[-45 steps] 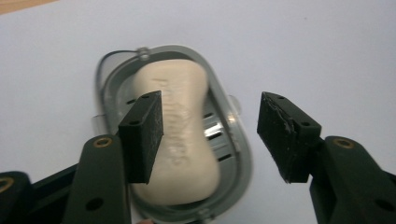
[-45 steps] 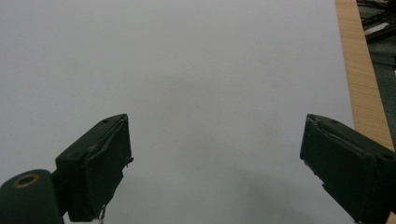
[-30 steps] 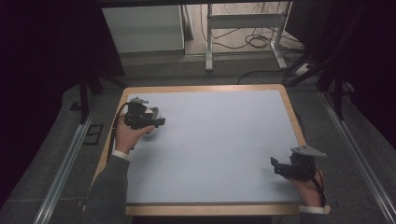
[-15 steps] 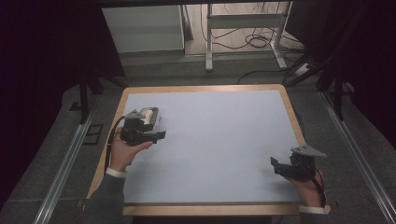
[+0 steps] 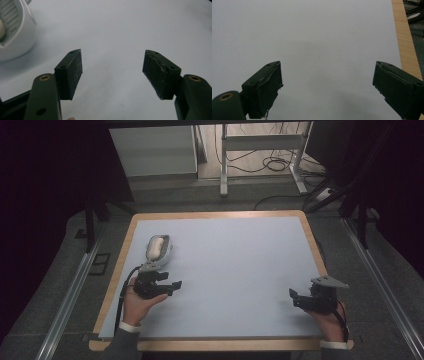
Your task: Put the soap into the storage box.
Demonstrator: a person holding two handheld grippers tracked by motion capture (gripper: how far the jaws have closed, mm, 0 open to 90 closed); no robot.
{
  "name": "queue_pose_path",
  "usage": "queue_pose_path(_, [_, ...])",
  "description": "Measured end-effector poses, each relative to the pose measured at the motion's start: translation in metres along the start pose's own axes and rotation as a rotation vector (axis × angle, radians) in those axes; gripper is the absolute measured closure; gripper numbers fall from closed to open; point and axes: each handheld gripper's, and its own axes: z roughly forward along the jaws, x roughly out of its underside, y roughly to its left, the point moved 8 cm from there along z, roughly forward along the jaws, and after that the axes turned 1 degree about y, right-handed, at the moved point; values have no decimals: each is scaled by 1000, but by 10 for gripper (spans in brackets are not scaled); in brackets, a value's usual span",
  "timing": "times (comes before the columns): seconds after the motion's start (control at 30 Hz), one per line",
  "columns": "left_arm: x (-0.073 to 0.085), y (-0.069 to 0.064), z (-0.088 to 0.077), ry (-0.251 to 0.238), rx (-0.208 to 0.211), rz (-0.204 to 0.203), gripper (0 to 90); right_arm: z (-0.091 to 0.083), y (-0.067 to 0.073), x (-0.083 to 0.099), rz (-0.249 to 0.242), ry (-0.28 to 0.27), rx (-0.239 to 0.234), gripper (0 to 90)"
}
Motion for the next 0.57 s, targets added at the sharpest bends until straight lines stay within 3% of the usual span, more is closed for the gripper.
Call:
queue_pose_path(0.03, [9,-2,4,20,5,-2,319,0,0,0,1,-2,-1,87])
queue_pose_path(0.17, [21,-4,8,41,6,-11,318,0,0,0,1,-2,-3,87])
queue_pose_path(0.57, [22,-8,2,16,4,-16,298,0,2,-1,-6,-3,-5,87])
